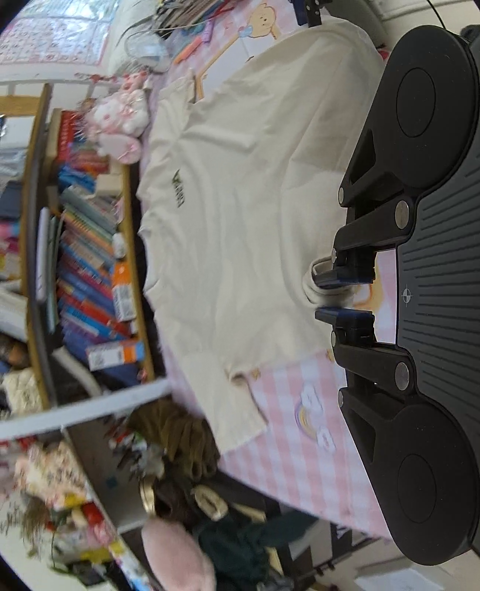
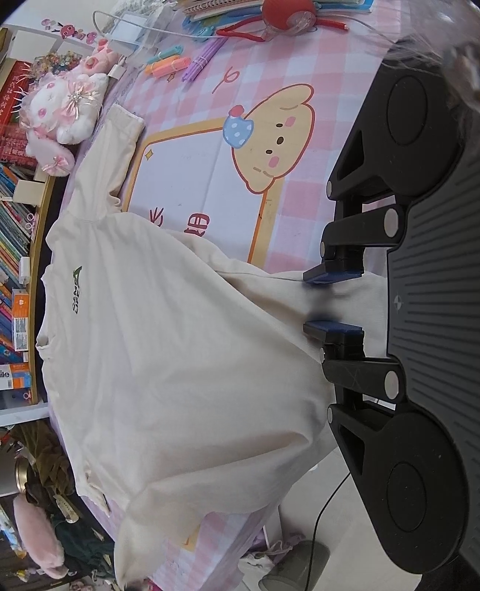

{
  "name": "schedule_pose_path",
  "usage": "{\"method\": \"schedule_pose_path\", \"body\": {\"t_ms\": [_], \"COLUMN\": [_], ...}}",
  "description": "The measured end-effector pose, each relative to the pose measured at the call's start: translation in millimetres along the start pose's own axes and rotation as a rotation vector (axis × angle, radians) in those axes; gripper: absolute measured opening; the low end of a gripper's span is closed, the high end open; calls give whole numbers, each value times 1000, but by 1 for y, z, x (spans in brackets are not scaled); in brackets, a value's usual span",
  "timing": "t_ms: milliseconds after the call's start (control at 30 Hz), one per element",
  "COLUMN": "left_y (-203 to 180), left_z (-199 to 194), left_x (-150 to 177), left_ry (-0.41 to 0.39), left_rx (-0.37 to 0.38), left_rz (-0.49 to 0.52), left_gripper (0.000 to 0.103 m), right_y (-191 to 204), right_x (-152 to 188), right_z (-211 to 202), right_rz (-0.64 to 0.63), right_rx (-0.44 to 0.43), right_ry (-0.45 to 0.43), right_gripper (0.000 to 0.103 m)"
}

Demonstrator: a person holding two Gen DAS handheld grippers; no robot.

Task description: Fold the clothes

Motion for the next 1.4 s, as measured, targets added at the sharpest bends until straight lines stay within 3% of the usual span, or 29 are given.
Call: {"method": "schedule_pose_path", "body": {"t_ms": [133,233,467,600,633,700,800,867,933,1300,1367,1400], "left_y": [19,36,77,70,67,63,57,57,57,64,64,63], "left_z": [-27,-35,7,25,30,43,65,77,85,109,110,110], "left_x": [20,46,140,134,128,118,109,110,113,132,133,133], "left_ry": [-8,25,282,231,209,187,202,227,241,303,302,298], "left_rx": [-70,-139,-217,-140,-118,-109,-107,-94,-75,28,56,78], "left_rz": [-46,-73,-241,-306,-312,-285,-226,-211,-210,-266,-284,-290], "left_gripper": [9,1,4,20,29,35,35,35,35,36,32,26], "right_y": [0,0,1,-1,-1,-3,-2,1,3,-9,-11,-12], "right_x": [0,0,-3,-4,-4,-1,10,20,31,46,43,42], "right_z": [-1,-1,1,1,0,-6,-19,-27,-29,9,10,10], "right_rz": [-8,-12,-31,-8,6,49,90,104,122,233,236,238], "right_rx": [-8,-15,-23,-32,-30,-21,-33,-48,-64,19,16,15], "right_ry": [-6,0,35,39,37,21,11,19,39,92,87,85], "right_gripper": [21,21,21,21,21,21,21,34,36,36,30,21]}}
Point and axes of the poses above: each gripper's, at about its wrist camera, not at the fingertips, and z roughly the way its jaws point, y to its left, x to its underside, the point moved 10 cm from there along z, roughly the way its jaws point, and after that the axes turned 1 degree about -x, right-handed, at the moved point
